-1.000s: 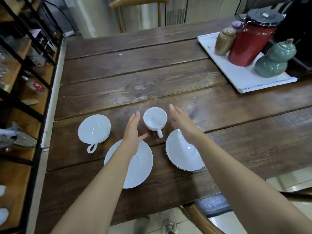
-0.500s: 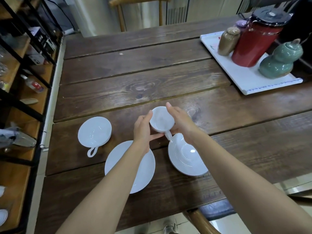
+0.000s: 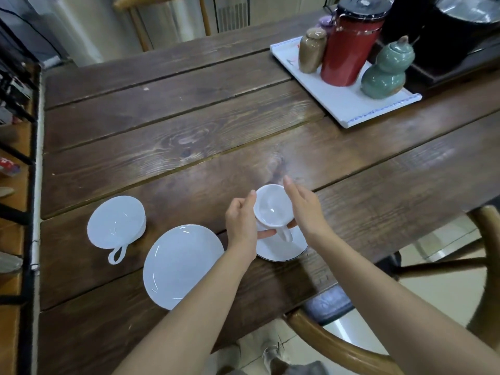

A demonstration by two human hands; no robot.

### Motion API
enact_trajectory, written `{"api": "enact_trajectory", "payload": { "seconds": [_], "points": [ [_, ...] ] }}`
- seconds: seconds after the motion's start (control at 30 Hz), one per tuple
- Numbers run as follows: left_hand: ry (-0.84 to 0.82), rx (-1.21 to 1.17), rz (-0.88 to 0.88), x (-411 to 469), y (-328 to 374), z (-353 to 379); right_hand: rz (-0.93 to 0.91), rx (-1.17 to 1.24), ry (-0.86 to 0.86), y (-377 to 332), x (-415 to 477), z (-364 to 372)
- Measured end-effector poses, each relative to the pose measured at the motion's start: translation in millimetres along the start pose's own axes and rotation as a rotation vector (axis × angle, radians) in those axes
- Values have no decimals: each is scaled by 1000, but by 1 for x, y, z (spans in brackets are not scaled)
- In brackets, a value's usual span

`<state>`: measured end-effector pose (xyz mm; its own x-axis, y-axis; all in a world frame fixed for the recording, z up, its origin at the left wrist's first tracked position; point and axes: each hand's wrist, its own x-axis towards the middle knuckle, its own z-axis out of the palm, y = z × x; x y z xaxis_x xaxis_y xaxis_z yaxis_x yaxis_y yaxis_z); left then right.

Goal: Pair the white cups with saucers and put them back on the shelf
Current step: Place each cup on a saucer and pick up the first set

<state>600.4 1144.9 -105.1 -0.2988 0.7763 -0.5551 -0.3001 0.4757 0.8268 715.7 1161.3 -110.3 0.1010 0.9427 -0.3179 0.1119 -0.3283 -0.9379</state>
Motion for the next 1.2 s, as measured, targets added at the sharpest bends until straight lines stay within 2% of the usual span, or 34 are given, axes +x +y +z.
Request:
{"api": "enact_trajectory", "payload": {
  "seconds": [0.5,0.57,0.63,0.7,0.8,0.9,1.0,1.1,1.2],
  "points": [
    [-30,168,-46,-3,-12,-3,25,-34,27,16,-11,-6],
    [-55,209,-88,-1,-5,-6,46,-119,31,15,-11,-7],
    [-72,290,-98,0,6,-10,4,-355,63,8,-7,-12],
    [-45,411,17,1,21,-20,-73,-566,120,-7,0,-16],
    [109,525,275,2,48,-52,-195,-600,176,-40,9,-9],
    [320,555,483,7,68,-97,-307,-512,84,-62,12,24],
    [533,597,629,15,77,-146,-292,-418,-83,-65,11,72],
    [653,715,551,28,78,-198,-239,-375,-241,-57,10,127],
    [556,725,350,38,69,-240,-114,-355,-409,-54,4,179]
  ]
}}
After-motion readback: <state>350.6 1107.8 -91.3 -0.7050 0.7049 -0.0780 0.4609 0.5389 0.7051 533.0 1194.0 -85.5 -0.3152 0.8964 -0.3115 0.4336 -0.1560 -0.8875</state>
